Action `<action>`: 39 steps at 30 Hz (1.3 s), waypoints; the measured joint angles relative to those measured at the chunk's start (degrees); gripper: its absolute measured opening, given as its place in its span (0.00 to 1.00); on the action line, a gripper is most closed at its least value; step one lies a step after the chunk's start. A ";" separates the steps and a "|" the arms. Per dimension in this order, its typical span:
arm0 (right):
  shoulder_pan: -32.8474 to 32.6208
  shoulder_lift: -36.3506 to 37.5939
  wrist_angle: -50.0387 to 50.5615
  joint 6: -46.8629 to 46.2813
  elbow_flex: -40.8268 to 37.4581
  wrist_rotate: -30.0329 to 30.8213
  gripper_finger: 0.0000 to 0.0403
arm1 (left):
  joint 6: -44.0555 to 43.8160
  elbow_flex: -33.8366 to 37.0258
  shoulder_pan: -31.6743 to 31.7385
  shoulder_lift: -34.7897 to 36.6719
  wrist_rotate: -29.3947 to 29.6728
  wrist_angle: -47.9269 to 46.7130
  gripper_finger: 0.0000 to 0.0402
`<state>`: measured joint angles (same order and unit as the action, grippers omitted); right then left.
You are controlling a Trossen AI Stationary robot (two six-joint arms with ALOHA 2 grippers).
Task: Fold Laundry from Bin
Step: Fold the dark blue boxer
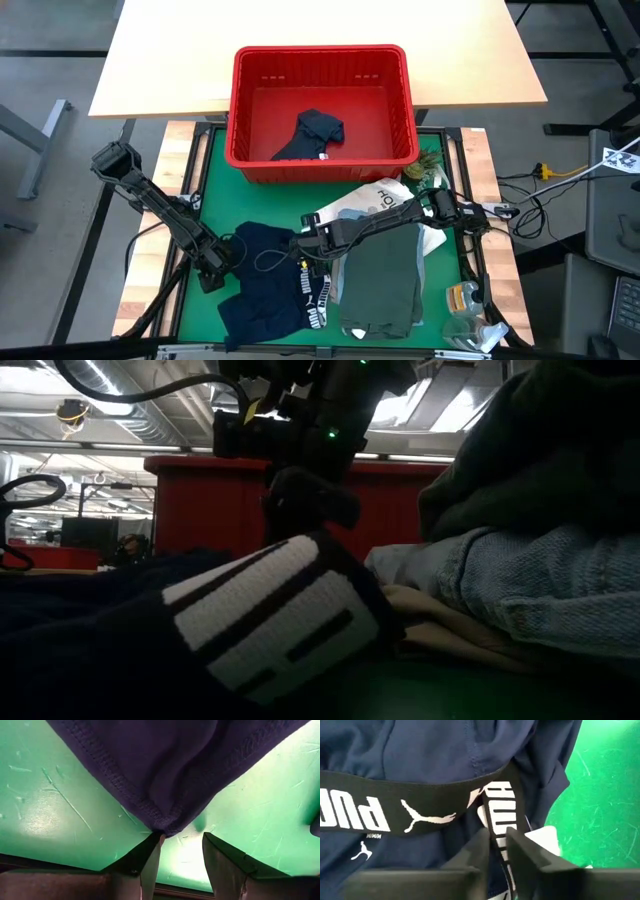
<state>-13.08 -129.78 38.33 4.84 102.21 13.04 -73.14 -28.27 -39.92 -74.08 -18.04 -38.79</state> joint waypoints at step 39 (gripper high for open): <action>6.01 1.49 20.53 -22.00 0.00 14.36 0.03 | -0.26 0.02 0.00 0.00 0.01 0.02 0.36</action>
<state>-7.07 -128.29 58.86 -17.16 102.21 27.40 -73.41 -28.25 -39.92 -74.08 -18.03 -38.76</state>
